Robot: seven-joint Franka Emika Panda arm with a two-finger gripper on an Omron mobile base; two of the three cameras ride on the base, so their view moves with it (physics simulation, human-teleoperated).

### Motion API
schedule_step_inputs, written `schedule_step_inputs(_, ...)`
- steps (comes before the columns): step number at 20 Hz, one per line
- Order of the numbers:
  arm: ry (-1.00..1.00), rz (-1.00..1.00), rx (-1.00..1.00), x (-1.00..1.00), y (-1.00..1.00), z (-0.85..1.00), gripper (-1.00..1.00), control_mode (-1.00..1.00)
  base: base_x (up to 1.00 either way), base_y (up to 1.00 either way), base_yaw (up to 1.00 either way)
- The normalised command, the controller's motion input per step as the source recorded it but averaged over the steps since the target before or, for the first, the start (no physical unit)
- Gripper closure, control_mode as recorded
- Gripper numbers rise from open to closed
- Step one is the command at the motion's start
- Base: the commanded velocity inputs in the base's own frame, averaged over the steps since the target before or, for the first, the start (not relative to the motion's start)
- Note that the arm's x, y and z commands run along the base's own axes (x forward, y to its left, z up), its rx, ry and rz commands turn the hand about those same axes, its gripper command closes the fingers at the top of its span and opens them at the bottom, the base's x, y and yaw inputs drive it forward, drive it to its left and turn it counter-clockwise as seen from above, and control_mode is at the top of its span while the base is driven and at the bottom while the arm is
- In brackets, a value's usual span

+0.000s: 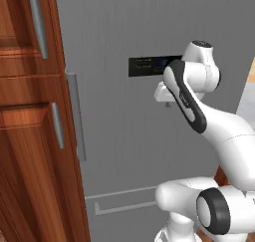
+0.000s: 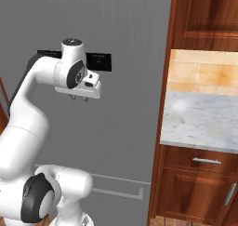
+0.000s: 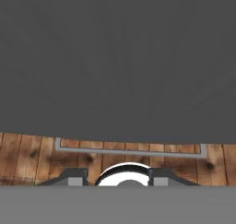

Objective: Retrieve a lemon from the fridge and place it on the cutting board with the fish.

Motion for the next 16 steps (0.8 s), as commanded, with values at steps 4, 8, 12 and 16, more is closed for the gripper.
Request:
schedule_step_inputs(4,0.01,0.0,0.0,-0.03,0.02,-0.05,-1.0,1.0,-0.15,0.13,0.0)
schedule_step_inputs(8,0.0,0.0,0.0,0.0,0.0,0.0,-1.0,1.0,-0.41,0.46,-0.02)
schedule_step_inputs(12,0.0,0.0,0.0,0.0,0.0,0.0,-1.0,1.0,-0.31,0.66,-0.05)
schedule_step_inputs(16,0.0,0.0,0.0,0.0,0.0,0.0,-1.0,1.0,-0.18,0.5,-0.15)
